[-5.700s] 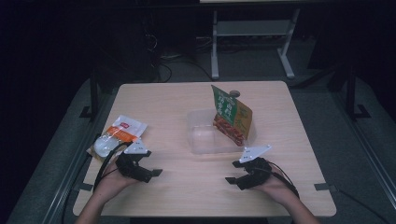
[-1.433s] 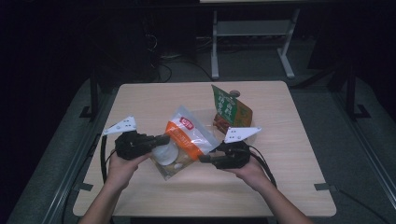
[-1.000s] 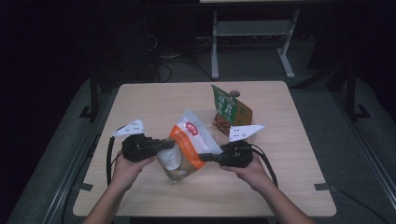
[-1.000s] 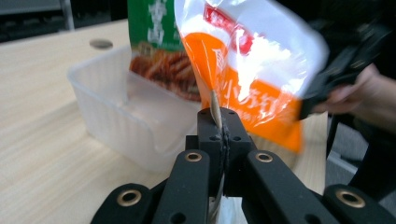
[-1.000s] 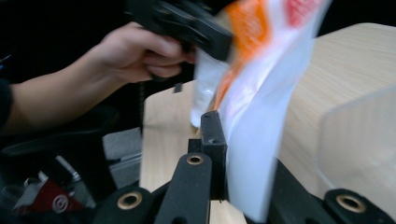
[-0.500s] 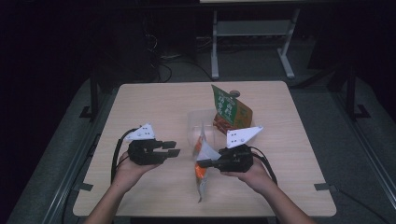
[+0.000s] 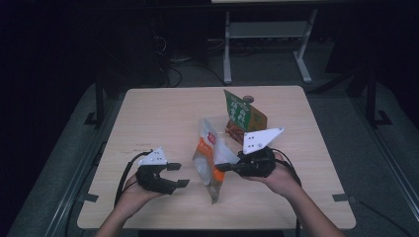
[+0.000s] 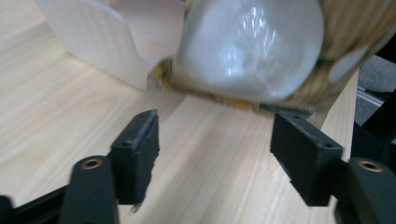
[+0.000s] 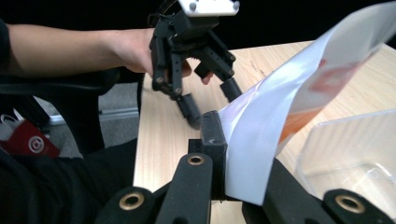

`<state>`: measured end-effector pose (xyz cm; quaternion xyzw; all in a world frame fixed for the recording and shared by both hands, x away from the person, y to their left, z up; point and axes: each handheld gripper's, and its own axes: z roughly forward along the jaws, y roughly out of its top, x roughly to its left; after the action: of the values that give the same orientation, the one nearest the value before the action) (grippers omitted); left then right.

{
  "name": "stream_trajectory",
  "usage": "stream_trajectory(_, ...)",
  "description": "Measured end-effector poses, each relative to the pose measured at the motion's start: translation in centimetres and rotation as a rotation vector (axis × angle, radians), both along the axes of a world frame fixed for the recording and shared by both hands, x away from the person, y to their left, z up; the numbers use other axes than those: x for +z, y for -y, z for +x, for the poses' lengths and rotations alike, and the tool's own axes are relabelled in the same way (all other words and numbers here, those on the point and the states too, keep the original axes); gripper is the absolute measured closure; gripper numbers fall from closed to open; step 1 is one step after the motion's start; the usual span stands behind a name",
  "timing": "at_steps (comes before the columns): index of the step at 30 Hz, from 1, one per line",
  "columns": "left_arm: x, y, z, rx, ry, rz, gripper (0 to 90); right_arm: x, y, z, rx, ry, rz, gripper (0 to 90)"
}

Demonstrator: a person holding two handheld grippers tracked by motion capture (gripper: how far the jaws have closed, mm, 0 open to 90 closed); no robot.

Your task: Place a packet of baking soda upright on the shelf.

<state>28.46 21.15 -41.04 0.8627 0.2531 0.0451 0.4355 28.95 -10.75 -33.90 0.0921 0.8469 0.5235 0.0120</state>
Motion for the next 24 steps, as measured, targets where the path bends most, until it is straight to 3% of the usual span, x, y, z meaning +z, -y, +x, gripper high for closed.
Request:
stream_trajectory(5,-0.4,0.4,0.2,0.000,-0.009,0.007,27.4,1.2,-0.1,0.5,-0.009,0.050,-0.025,90.0)
stream_trajectory(13,-1.0,0.3,0.5,-0.002,-0.015,0.033,26.4,2.8,0.4,1.9,-0.059,0.071,-0.024,90.0)
stream_trajectory(20,-1.1,0.3,0.6,-0.001,-0.014,0.028,26.4,4.1,0.1,2.6,-0.058,0.102,-0.028,90.0)
stream_trajectory(24,-1.2,0.3,0.6,0.002,-0.017,0.028,26.4,5.2,0.0,3.3,-0.103,0.135,-0.056,90.0)
